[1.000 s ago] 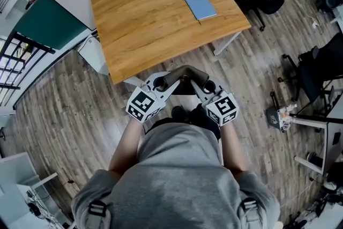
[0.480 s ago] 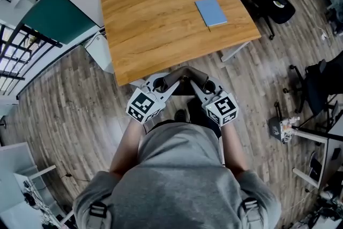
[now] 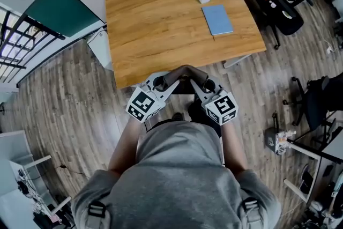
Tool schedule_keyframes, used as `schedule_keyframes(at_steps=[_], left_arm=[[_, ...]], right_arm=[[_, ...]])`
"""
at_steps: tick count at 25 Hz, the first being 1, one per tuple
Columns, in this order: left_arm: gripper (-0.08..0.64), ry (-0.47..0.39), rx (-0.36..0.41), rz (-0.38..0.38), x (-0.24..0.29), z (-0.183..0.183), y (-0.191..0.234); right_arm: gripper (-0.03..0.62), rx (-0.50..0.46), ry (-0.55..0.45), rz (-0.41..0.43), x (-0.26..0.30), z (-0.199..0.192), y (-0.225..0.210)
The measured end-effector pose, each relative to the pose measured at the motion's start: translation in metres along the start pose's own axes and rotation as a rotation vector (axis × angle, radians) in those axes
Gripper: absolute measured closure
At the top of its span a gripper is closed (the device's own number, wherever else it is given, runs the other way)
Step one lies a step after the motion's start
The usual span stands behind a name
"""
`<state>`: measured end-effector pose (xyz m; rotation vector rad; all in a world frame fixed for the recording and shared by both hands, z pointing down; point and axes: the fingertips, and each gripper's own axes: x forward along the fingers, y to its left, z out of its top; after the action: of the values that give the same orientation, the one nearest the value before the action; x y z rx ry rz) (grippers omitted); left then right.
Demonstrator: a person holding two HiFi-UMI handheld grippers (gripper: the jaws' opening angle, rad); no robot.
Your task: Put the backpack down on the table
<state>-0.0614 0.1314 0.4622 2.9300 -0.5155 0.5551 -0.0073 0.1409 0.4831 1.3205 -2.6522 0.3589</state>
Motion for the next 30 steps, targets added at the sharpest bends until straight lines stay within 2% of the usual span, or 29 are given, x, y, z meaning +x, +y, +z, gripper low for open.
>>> schedule_keyframes(at_steps=[7,18,30], left_arm=[[0.482,-0.001,-0.005,0.056,0.024,0.012,0.035],[0.482,0.016,-0.061,0.18,0.061,0.025,0.093],[0.482,0.02,-0.121,0.32,0.102,0.035,0.132]], right_arm=[[0.526,-0.022,0.022,0.06,0.027,0.013,-0.037],[0.526,-0.046,0.065,0.184,0.075,0.027,-0.094],[0.526,-0.072,0.103,0.31,0.106,0.034,-0.148]])
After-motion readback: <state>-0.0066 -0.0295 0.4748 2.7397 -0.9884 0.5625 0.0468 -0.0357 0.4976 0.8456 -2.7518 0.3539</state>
